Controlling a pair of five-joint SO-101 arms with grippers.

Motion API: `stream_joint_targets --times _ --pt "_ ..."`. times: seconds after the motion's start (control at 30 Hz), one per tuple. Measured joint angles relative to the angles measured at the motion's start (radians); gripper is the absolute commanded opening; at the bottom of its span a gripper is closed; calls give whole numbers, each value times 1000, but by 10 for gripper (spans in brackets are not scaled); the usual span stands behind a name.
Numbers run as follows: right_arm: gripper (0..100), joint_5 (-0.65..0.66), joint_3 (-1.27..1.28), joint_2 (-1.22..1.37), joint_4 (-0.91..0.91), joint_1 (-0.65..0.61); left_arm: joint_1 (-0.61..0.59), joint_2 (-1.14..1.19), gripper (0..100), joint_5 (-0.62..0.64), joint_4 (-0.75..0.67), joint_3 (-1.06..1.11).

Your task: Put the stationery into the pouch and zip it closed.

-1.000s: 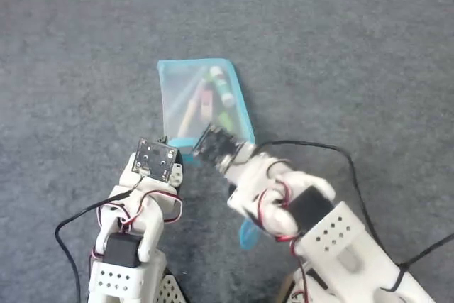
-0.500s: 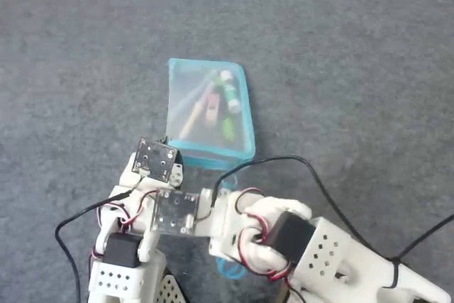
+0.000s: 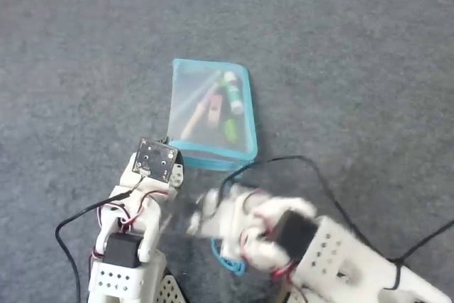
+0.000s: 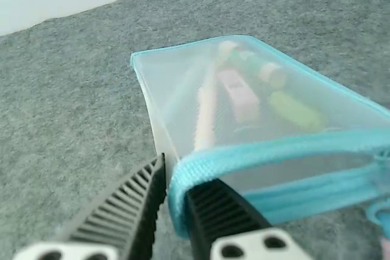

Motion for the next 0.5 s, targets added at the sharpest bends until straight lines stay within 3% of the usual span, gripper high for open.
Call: stream_joint_targets --times 0.23,0.37,0.5 --pt "306 172 118 -81 -158 390 0 0 11 0 0 0" --pt "306 187 288 -81 -345 443 0 0 11 0 0 0" --pt "316 190 347 -81 -410 443 0 0 11 0 0 0"
